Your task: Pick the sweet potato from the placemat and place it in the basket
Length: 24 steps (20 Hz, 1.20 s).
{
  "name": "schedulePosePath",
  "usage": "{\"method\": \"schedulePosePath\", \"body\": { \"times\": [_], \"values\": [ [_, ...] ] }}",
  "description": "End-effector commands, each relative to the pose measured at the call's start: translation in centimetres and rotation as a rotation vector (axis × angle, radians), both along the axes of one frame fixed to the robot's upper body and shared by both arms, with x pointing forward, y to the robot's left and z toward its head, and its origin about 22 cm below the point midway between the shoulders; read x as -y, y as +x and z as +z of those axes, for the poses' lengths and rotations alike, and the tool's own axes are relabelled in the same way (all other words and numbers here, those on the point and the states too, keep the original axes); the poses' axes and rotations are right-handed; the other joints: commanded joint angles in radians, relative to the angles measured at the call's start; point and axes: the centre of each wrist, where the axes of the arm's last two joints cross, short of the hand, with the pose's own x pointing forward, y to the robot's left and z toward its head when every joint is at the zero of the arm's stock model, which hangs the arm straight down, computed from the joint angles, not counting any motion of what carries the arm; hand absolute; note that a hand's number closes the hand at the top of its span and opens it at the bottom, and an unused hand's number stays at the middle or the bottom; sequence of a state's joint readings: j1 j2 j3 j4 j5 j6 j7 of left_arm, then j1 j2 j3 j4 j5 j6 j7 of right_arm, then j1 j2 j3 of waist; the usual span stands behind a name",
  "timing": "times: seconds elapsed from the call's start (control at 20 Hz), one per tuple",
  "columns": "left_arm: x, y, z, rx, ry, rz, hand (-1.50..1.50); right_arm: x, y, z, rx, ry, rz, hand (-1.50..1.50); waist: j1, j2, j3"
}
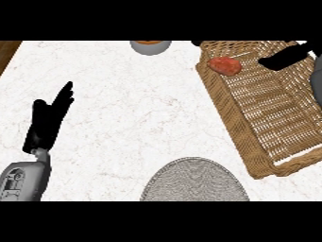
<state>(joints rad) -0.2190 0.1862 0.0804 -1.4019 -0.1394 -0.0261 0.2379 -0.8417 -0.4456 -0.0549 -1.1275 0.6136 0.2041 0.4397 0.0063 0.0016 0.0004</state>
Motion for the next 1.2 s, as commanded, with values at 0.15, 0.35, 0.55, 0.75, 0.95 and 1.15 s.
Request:
{"method": "schedulePosePath", "body": {
  "times": [0.15, 0.35, 0.55, 0.75, 0.95, 1.15],
  "values": [
    [-0.2, -0.5, -0.9, -0.01, 0.006, 0.015, 0.0, 2.4, 0.1, -0.8, 0.168, 0.132, -0.018, -1.5, 0.0, 0.0, 0.0],
    [0.0, 0.1, 0.3, 0.016, -0.016, 0.002, 0.0, 3.5, 0.0, -0.4, 0.318, 0.228, -0.132, -1.5, 0.001, 0.001, 0.0],
    [-0.2, 0.5, -0.5, -0.01, -0.005, 0.01, 0.0, 6.6, -1.8, 1.5, 0.378, 0.262, -0.225, -1.5, -0.014, -0.003, 0.0],
    [-1.5, -0.4, -0.2, 0.007, 0.008, 0.01, 0.0, 12.7, -4.1, 2.1, 0.372, 0.352, -0.355, -1.5, -0.015, -0.003, 0.0],
    [-1.0, -1.0, 0.3, 0.004, -0.004, 0.009, 0.0, 16.9, -6.8, 1.2, 0.328, 0.346, -0.384, -1.5, -0.009, -0.004, 0.0],
    [-0.1, 0.3, -0.4, -0.01, 0.009, 0.017, 0.0, 22.5, -11.0, 1.5, 0.368, 0.393, -0.384, -1.5, -0.02, -0.003, 0.0]
  ]
}}
